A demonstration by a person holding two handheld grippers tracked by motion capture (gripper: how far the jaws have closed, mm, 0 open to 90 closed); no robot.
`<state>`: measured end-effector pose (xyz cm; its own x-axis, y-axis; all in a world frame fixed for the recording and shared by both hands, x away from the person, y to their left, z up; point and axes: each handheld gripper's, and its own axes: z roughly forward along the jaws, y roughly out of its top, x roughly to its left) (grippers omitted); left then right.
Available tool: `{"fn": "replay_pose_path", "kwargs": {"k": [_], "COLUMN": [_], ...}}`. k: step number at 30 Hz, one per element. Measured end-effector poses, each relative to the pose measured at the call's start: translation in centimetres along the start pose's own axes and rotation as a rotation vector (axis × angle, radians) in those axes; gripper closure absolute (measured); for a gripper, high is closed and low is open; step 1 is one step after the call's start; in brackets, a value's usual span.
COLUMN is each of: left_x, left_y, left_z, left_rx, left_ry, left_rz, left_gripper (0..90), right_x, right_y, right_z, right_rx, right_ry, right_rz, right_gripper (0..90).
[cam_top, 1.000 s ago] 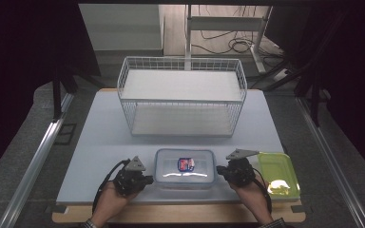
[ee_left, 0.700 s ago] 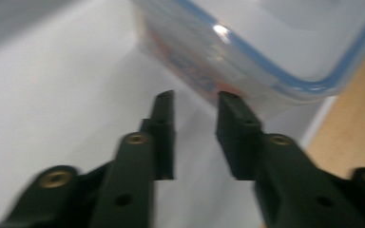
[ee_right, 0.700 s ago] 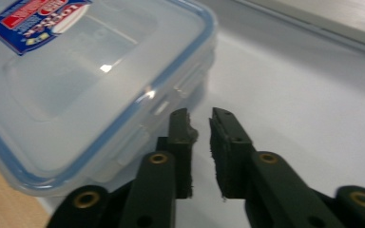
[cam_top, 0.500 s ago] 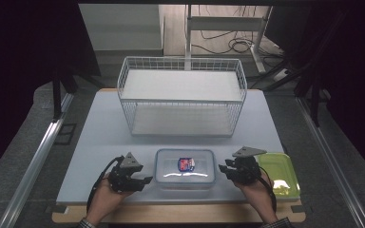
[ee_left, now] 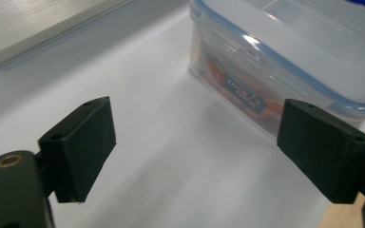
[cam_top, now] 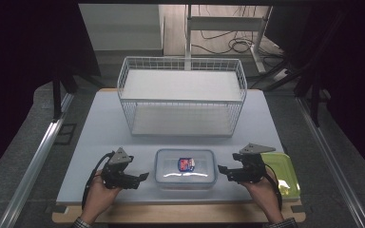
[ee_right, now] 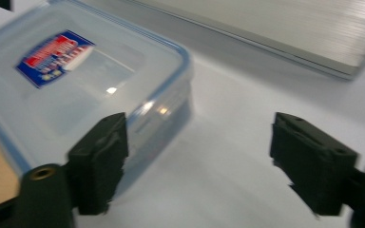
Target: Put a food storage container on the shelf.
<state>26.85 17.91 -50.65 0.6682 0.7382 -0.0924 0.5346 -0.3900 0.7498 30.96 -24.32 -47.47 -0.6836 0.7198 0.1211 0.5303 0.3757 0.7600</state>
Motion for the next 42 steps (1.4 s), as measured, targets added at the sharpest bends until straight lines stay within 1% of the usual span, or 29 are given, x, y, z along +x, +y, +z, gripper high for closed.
{"fn": "replay_pose_path", "kwargs": {"k": [1,3,4,6,7,8,10,11,12,13,14,15,17,19,20,23,24,25,26,27,28,30,32,34,35,36,37,40,42], "left_x": [0.0,-0.2,-0.2,-0.4,-0.5,-0.7,-0.9,-0.9,-1.0,-1.0,-1.1,-1.1,-1.4,-1.5,-1.4,-0.9,-0.7,-0.7,-0.6,-0.6,-0.8,-1.0,-1.0,-1.0,-1.0,-1.0,-1.0,-1.0,-1.2], "left_y": [0.0,0.6,0.6,1.0,1.2,1.6,2.1,2.1,2.5,2.5,2.8,2.8,3.5,3.7,3.8,3.7,3.5,3.5,3.3,3.3,3.2,3.2,3.1,3.0,3.0,2.7,2.7,2.3,2.0], "left_z": [0.0,0.0,0.0,0.0,0.1,0.2,0.6,0.6,1.2,1.2,1.6,1.6,2.1,2.4,2.9,4.1,4.4,4.4,4.8,4.8,5.2,5.3,5.0,4.5,4.5,4.0,4.0,2.9,2.2], "left_rx": [0.000,-0.002,-0.002,-0.008,-0.011,-0.009,-0.004,-0.004,0.009,0.009,0.007,0.007,0.003,0.012,0.023,0.042,0.045,0.045,0.062,0.062,0.078,0.084,0.098,0.103,0.103,0.102,0.102,0.078,0.062], "left_ry": [0.000,-0.036,-0.036,-0.064,-0.071,-0.080,-0.100,-0.100,-0.129,-0.129,-0.155,-0.155,-0.190,-0.191,-0.204,-0.243,-0.281,-0.281,-0.332,-0.332,-0.385,-0.381,-0.386,-0.392,-0.392,-0.401,-0.401,-0.402,-0.397], "left_rz": [0.000,-0.035,-0.035,-0.054,-0.054,-0.048,-0.047,-0.047,-0.050,-0.050,-0.070,-0.070,-0.082,-0.084,-0.100,-0.134,-0.163,-0.163,-0.183,-0.183,-0.179,-0.187,-0.203,-0.219,-0.219,-0.226,-0.226,-0.246,-0.235], "left_gripper": [12.3,12.2,12.2,11.5,10.3,7.7,4.6,3.8,3.3,3.1,3.0,3.1,2.3,2.0,1.1,1.0,0.0,0.0,0.0,0.0,0.2,0.0,1.2,6.2,9.2,12.4,15.1,25.5,32.0], "right_x": [0.1,0.1,0.1,0.3,0.5,0.8,1.2,1.2,1.7,1.9,2.0,2.1,2.2,2.2,2.0,1.9,1.9,1.9,1.8,1.8,1.8,1.7,1.5,1.4,1.4,1.2,1.2,1.4,1.1], "right_y": [0.1,0.2,0.2,0.2,0.2,0.3,0.5,0.5,0.8,0.8,0.9,1.0,1.1,1.1,1.2,1.3,1.3,1.3,1.2,1.2,1.0,0.9,0.8,0.8,0.8,0.8,0.8,0.9,0.8], "right_z": [0.0,0.3,0.3,0.7,0.9,1.3,1.5,1.5,1.8,1.9,2.0,2.1,2.5,2.7,3.1,3.7,3.9,3.9,4.4,4.4,4.9,5.0,5.0,4.7,4.7,4.2,4.2,3.3,2.4], "right_rx": [-0.001,0.000,0.000,0.002,-0.002,0.011,0.020,0.020,0.046,0.059,0.068,0.073,0.093,0.102,0.127,0.146,0.148,0.148,0.158,0.158,0.174,0.181,0.195,0.206,0.206,0.209,0.209,0.218,0.180], "right_ry": [0.009,0.051,0.051,0.077,0.084,0.101,0.098,0.098,0.100,0.103,0.112,0.119,0.121,0.122,0.150,0.197,0.207,0.207,0.248,0.248,0.291,0.301,0.319,0.324,0.324,0.324,0.324,0.323,0.325], "right_rz": [0.002,-0.016,-0.016,-0.037,-0.042,-0.045,-0.053,-0.053,-0.064,-0.066,-0.062,-0.057,-0.034,-0.022,0.009,0.052,0.063,0.063,0.097,0.097,0.132,0.146,0.167,0.179,0.179,0.198,0.198,0.188,0.232], "right_gripper": [15.8,10.4,10.4,7.8,6.8,6.8,6.7,6.7,5.6,4.9,4.2,4.0,2.6,2.5,2.1,1.9,1.8,1.8,1.5,1.5,0.8,0.2,2.6,7.0,7.0,14.3,14.3,23.7,34.9]}}
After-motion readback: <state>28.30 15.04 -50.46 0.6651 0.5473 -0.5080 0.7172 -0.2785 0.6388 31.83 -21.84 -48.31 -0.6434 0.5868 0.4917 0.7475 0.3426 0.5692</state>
